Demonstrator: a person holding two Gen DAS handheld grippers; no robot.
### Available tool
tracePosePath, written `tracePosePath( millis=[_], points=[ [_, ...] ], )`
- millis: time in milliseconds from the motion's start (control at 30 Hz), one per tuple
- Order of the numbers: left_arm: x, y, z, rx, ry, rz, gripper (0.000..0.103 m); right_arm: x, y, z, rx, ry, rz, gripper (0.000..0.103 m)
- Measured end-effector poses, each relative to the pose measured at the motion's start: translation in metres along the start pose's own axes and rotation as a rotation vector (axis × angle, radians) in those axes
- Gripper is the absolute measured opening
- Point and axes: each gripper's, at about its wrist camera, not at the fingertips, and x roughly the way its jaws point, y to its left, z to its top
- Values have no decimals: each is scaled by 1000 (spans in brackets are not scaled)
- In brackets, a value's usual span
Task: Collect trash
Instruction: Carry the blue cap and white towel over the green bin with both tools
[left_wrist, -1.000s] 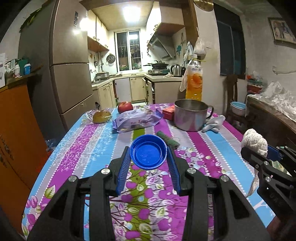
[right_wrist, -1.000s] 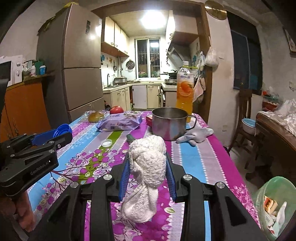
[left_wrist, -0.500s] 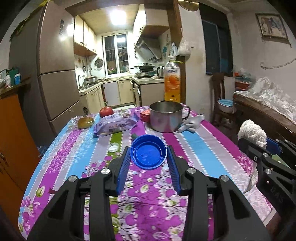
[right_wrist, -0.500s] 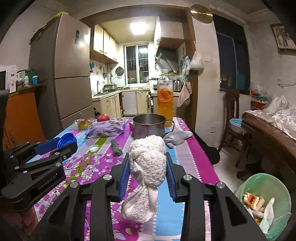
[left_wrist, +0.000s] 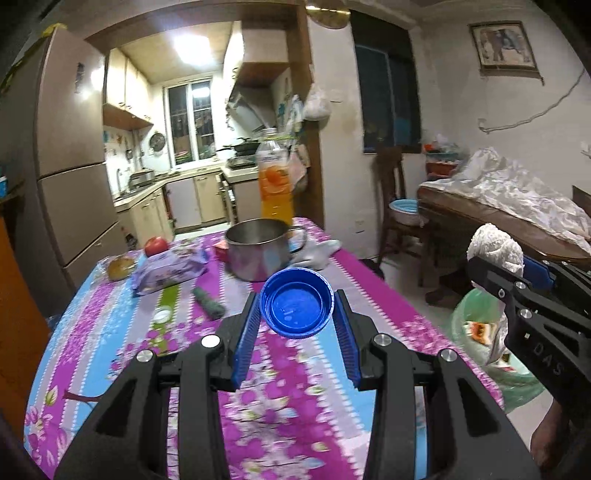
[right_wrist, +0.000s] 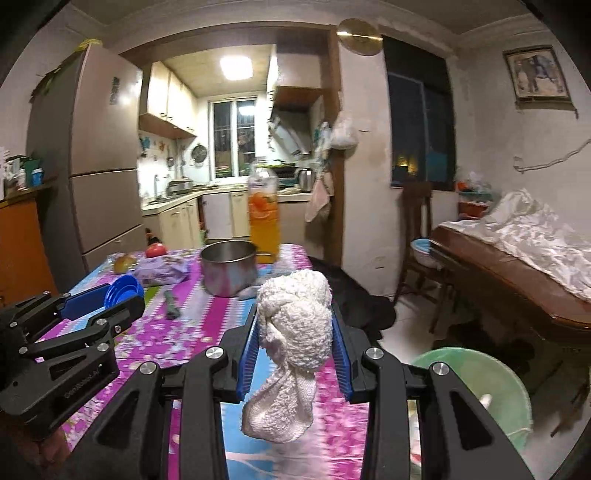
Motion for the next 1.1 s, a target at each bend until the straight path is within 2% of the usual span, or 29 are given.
tracePosePath(
  millis=[367, 600, 867, 1100],
  points=[
    [5, -64, 19, 36, -17, -106, 38, -26, -78, -5, 32, -3, -128, 36],
    [18, -108, 24, 67, 2, -178, 38, -36, -134, -5, 57, 19, -207, 36],
    [36, -155, 23, 91, 58, -259, 38, -19, -193, -13, 86, 137, -256, 36],
    [60, -196, 22, 127, 156, -349, 38, 16, -244, -24, 143, 306, -230, 36]
  ],
)
